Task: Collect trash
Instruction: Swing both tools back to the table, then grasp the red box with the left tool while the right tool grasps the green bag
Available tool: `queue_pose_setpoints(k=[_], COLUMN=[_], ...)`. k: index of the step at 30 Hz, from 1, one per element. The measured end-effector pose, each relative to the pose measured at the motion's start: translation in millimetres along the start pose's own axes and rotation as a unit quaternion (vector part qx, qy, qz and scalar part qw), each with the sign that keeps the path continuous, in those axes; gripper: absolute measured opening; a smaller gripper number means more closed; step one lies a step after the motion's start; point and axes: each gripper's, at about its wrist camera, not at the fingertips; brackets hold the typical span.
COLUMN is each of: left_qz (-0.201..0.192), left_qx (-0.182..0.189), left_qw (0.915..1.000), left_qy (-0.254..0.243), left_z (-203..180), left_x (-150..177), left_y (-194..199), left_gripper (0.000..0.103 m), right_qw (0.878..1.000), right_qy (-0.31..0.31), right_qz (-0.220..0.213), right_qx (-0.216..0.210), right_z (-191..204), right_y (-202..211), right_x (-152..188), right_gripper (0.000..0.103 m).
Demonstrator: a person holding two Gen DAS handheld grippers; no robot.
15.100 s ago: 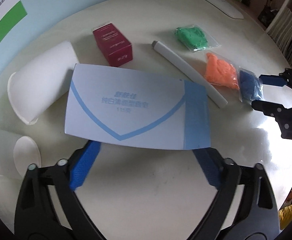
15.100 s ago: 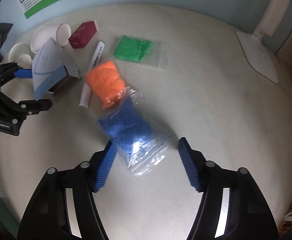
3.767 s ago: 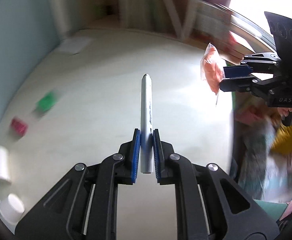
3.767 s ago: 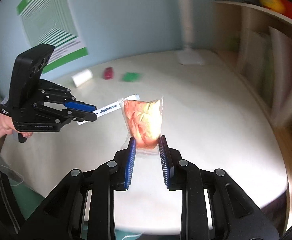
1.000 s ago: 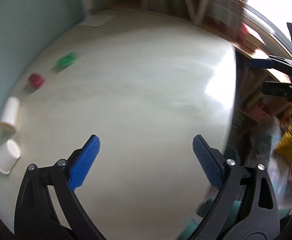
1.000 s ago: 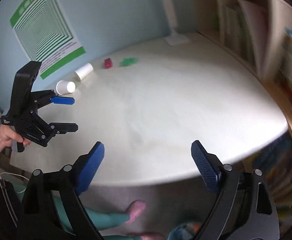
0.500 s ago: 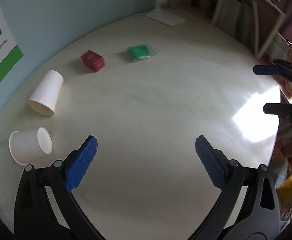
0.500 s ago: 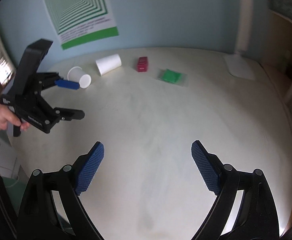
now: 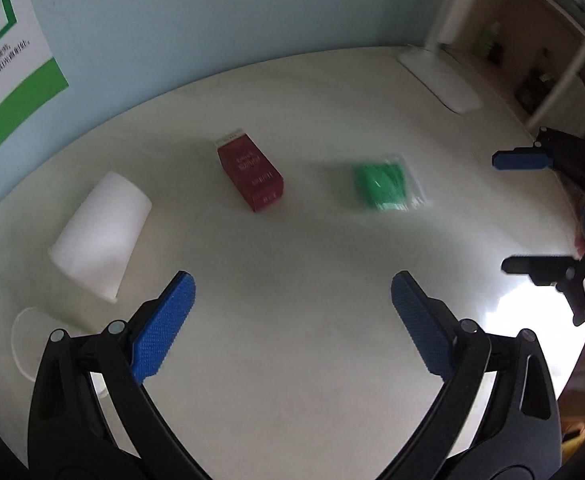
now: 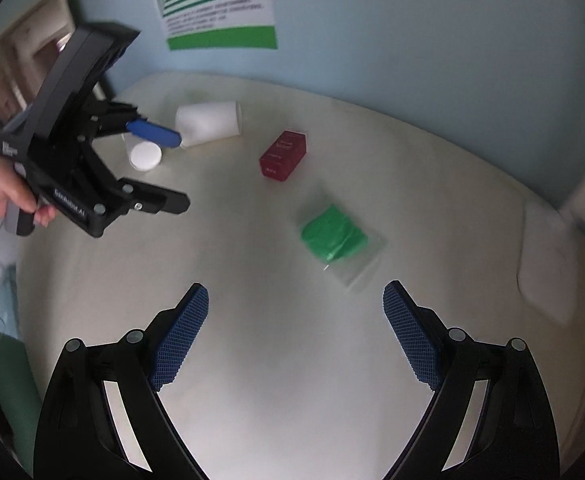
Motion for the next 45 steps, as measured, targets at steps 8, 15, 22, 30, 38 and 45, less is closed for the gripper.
queue_pose_setpoints(k=[8, 15, 22, 30, 38, 45], left_qz=[0.009, 0.014, 0.017, 0.004, 0.003, -0.006], left_qx=[-0.022, -0.050, -0.071, -0.069, -0.060, -0.040], left_qw=[0.9985, 0.9950, 0.9928, 0.9943, 0.9965, 0.9988], left_qy=[0.049, 0.085, 0.095, 0.081, 0.059, 0.030], left_z=[4.2, 10.1, 22.4, 31.3, 35.6, 31.4], left_x=[-33.4, -57.5, -61.1, -56.9, -34.6, -0.4], left_y=[-37.8, -73.2, -93.3, -82.3, -62.4, -23.5], left_gripper=[0.096, 0.096, 0.081, 0.027, 0.027, 0.027], right_qw=[0.998, 0.993, 0.991, 0.991, 0.997, 0.999], right_qy=[0.057, 0.106, 0.130, 0.126, 0.067, 0.037], right_qz=[0.013, 0.029, 0.028, 0.024, 0.012, 0.010], right_qx=[-0.035, -0.037, -0.033, -0.042, -0.044, -0.027], right_z=[-25.5, -34.5, -34.2, -30.1, -31.5, -21.6], right_y=[-42.0, -74.0, -85.5, -78.9, -56.5, -27.0], right_x=[-5.5, -6.2, -7.9, -4.6, 4.5, 12.5], right_gripper=[0.089, 0.087, 0.072, 0.050, 0.050, 0.050])
Point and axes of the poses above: each gripper's, at about its wrist camera, not at the fingertips, and y roughly against the way its jaws point, z to its left, x to its underside, and after that the axes turned 15 degrees about y, right-handed
